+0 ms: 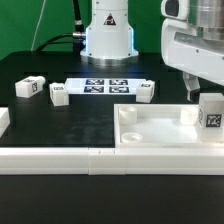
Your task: Assemble one leg
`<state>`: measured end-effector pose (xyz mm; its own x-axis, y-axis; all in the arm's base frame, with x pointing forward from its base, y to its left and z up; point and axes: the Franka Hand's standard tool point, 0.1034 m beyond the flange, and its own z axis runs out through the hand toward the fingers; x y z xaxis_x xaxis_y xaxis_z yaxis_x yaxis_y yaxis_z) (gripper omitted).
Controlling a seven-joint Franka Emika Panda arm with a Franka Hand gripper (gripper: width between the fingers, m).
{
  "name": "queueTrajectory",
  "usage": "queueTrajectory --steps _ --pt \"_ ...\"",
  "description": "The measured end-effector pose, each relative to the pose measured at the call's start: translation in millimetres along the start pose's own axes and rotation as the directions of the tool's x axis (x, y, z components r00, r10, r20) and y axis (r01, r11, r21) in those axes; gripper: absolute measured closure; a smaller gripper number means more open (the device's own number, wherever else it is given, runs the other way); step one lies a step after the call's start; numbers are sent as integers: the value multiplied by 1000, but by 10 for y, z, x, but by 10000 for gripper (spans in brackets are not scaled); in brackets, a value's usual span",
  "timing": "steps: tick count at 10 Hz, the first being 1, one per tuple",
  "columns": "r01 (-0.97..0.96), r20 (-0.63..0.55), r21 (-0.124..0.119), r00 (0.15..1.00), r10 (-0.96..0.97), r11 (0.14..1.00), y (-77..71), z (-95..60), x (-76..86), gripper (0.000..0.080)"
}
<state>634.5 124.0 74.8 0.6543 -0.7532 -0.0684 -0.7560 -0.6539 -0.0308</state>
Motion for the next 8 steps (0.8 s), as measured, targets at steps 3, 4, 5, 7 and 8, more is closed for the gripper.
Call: queueTrajectory --steps 3,4,5,7,8 --pt "242 -6 2 970 -242 970 0 6 10 151" --pt "335 -12 -6 942 -335 942 0 3 13 151" --pt "446 -19 -21 895 -446 895 -1 -1 18 151" --pt "586 -19 -32 810 -587 810 17 3 40 151" --pt "635 -17 -34 772 -636 772 20 2 45 151"
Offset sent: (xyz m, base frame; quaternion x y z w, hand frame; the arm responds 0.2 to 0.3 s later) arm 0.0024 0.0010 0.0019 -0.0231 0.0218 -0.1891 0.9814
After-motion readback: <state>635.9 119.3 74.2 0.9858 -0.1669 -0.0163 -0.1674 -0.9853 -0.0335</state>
